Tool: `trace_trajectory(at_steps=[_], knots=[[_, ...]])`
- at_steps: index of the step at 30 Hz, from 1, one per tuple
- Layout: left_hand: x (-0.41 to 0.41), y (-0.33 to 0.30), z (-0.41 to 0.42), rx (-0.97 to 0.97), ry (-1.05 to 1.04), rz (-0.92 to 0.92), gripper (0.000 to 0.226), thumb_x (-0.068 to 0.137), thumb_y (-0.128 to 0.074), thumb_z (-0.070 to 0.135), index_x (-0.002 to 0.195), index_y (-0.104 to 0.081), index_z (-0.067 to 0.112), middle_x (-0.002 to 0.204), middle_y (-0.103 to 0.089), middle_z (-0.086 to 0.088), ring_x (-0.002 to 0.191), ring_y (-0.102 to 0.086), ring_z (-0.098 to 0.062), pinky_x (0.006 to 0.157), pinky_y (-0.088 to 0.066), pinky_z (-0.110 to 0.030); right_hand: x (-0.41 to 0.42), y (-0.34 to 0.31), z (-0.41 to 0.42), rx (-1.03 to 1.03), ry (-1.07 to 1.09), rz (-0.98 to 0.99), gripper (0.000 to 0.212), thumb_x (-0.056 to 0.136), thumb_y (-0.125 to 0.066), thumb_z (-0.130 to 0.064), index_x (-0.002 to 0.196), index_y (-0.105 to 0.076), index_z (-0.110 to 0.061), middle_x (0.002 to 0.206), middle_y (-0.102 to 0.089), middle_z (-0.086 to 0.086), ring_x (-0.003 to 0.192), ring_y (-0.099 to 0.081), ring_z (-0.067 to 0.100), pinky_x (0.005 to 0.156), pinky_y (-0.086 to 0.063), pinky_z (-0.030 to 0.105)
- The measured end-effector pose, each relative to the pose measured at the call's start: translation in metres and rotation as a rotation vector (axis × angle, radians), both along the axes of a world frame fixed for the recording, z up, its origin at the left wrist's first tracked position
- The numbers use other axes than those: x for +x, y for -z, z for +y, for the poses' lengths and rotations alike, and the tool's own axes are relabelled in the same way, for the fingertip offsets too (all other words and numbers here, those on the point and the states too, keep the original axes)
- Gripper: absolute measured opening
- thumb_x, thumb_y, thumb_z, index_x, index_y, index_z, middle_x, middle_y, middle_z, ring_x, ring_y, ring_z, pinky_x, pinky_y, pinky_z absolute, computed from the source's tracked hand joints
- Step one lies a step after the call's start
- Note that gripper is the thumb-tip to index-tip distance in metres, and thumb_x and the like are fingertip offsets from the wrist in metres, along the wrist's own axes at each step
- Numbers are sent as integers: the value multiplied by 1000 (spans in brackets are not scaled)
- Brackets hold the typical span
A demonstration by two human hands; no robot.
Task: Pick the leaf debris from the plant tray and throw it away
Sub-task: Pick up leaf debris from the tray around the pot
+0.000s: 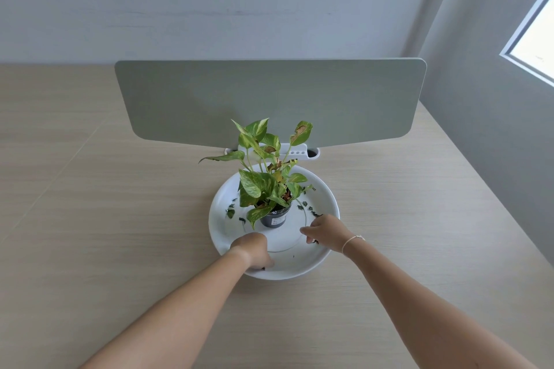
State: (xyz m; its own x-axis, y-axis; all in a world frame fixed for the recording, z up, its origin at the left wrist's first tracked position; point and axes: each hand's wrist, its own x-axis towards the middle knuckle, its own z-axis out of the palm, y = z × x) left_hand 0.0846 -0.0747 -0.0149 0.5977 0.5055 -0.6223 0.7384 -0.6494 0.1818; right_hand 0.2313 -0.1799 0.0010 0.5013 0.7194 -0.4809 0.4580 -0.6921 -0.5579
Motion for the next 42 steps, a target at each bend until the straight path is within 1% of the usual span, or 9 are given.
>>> trace_trajectory(at_steps=[7,15,18,20,25,28,32,38,42], knots=[[-7,-10,21,-162,-242,-145,42,82,-57,24,56,-26,16,57,-27,2,49,-26,-13,47,-18,-23,1,0,-2,17,28,3,38,87,-54,-27,50,-57,-21,51,-43,-2,47,-35,11,47,-28,21],[-8,-6,7,33,-35,-5,32,82,-51,16,56,-31,15,58,-33,2,51,-31,-13,46,-22,-22,-2,2,0,24,31,18,38,86,-54,-27,49,-58,-21,50,-42,-1,45,-33,12,47,-27,23],[-7,-4,2,94,17,18,30,83,-52,14,57,-36,14,60,-38,1,58,-42,-17,50,-30,-23,-2,2,-1,25,29,16,38,87,-54,-27,49,-58,-21,49,-42,-1,45,-33,12,46,-26,23],[-6,-4,1,98,22,21,31,83,-56,18,57,-39,14,61,-41,1,69,-48,-21,52,-33,-23,-1,3,-1,26,36,16,38,87,-54,-27,49,-58,-21,50,-42,-1,45,-32,12,46,-26,23],[-4,-2,0,98,13,20,32,79,-62,23,57,-39,15,60,-40,2,60,-46,-16,47,-30,-22,-1,5,0,12,40,13,37,86,-54,-29,50,-58,-21,51,-43,-2,46,-34,12,47,-28,23],[-3,0,-3,137,24,26,32,81,-59,16,58,-38,14,61,-40,2,73,-50,-22,53,-34,-24,-1,6,1,11,38,16,37,86,-54,-29,50,-59,-21,51,-44,-2,46,-35,12,47,-28,23],[-1,4,-6,138,26,12,30,82,-53,7,58,-37,14,63,-39,0,76,-49,-23,60,-37,-26,-1,7,0,8,35,14,38,87,-54,-29,50,-59,-21,52,-46,-2,47,-36,12,48,-29,24],[-2,3,-3,86,29,-7,30,83,-53,17,59,-35,14,63,-38,2,70,-45,-20,48,-27,-21,-1,7,1,0,30,2,38,87,-54,-30,50,-58,-22,52,-47,-2,47,-37,13,48,-30,24],[-2,-1,7,-165,-148,-142,35,85,-49,24,56,-31,16,56,-34,2,49,-31,-12,46,-22,-22,-1,7,0,1,28,-1,38,86,-54,-29,49,-58,-22,53,-45,0,47,-35,13,47,-28,24]])
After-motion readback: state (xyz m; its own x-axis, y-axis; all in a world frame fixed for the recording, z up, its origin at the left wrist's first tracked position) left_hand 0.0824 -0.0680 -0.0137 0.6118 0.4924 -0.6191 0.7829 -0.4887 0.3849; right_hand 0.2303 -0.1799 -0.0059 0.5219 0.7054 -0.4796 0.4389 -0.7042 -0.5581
